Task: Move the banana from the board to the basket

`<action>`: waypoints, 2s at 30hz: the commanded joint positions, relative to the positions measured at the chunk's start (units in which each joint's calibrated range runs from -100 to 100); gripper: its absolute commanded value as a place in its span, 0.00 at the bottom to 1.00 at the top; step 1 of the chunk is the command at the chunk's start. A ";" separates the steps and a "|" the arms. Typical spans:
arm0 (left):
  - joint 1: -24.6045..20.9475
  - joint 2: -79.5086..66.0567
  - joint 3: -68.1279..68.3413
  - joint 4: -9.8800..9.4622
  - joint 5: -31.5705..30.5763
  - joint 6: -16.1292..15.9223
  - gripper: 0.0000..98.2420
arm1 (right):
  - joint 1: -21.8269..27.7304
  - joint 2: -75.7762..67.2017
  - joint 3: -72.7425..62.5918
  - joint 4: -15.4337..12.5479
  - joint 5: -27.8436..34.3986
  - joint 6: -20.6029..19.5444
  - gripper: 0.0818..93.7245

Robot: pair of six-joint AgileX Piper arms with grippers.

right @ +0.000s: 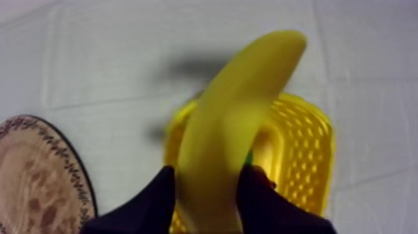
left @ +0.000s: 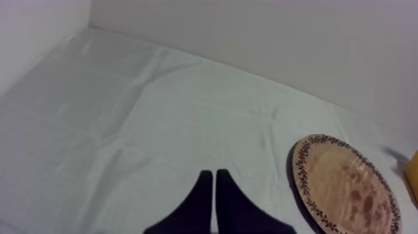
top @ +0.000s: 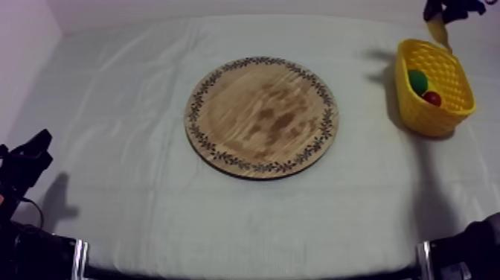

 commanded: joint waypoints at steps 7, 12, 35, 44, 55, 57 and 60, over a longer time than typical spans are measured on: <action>0.02 0.00 0.00 0.02 0.00 0.02 0.00 | 2.84 1.42 2.36 1.39 -2.21 -0.52 0.59; 0.02 0.00 0.00 0.02 0.00 0.02 0.00 | 3.44 -1.34 3.13 0.89 -2.11 0.25 0.61; 0.02 0.00 0.00 0.02 0.00 0.02 0.00 | -1.13 -57.47 37.12 -4.69 -7.16 7.44 0.12; 0.02 0.00 0.00 0.02 0.00 0.02 0.00 | -5.28 -78.12 61.87 -4.73 -20.49 6.41 0.01; 0.02 0.00 0.00 0.02 0.00 0.02 0.00 | -4.97 -95.34 89.78 -6.64 -37.17 6.97 0.00; 0.02 0.00 0.00 0.02 0.00 0.02 0.00 | -4.66 -97.78 93.65 -7.83 -38.99 8.12 0.00; 0.02 0.00 0.00 0.02 0.00 0.00 0.00 | -4.35 -100.79 98.26 -8.78 -40.85 9.19 0.00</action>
